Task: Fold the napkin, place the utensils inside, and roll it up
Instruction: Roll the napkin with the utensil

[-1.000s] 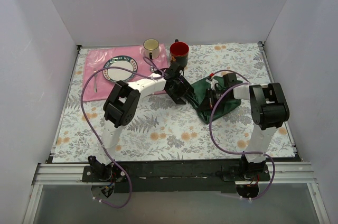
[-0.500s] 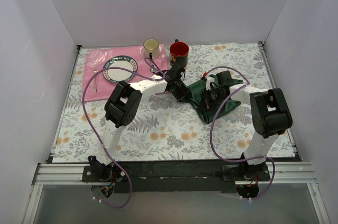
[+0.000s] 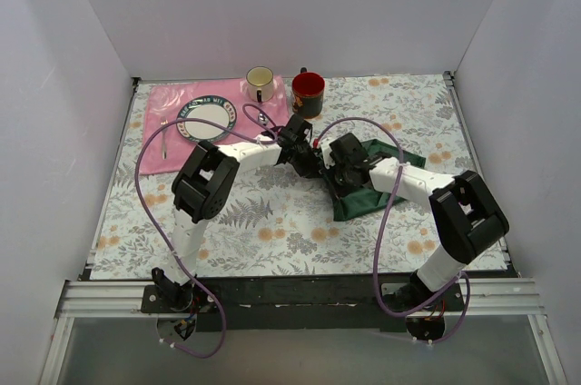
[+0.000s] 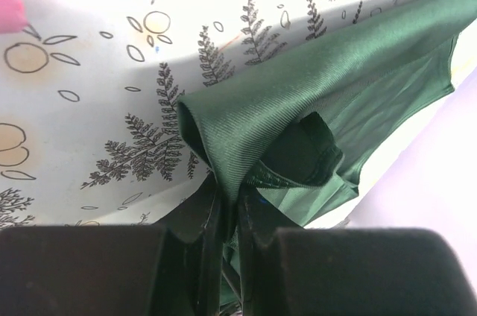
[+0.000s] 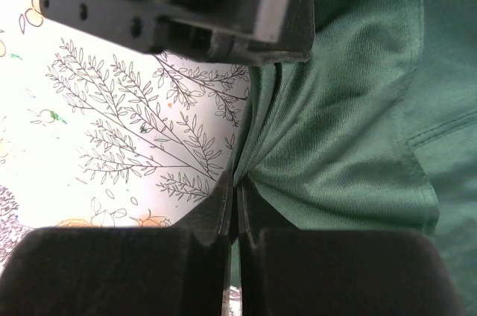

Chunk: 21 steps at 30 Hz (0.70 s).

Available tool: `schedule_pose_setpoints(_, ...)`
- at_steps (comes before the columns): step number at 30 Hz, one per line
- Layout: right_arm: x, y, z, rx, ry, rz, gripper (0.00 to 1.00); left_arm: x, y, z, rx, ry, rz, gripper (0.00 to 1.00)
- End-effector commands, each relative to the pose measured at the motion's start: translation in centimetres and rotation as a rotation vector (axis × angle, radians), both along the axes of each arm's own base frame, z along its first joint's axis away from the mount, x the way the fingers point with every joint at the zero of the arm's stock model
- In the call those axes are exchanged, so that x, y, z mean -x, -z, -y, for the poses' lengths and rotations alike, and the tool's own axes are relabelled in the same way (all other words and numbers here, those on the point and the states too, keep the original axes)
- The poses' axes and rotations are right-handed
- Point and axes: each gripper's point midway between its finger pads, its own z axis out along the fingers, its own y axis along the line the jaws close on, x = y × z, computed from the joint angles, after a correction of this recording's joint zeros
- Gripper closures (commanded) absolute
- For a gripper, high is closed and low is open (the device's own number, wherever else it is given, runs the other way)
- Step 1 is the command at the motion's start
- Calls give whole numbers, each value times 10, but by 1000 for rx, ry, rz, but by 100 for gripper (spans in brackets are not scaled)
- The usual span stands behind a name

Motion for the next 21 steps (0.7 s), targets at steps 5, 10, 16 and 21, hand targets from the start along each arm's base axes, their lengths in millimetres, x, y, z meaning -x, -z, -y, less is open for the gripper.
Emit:
schedule_pose_setpoints(5,9,19,18,105,40,17,99,25,12,-21,-126,125,6,91)
schedule_pose_setpoints(10,13,17,10,53,41,3,99,28,5,-27,-132,134,44,55)
schedule_pose_setpoints(16,15,18,7,9,43,-11,99,41,-7,-19,-58,161,46,43)
schedule_pose_setpoints(21,13,16,7,-29,52,-15,99,52,6,-1,-25,183,13,40)
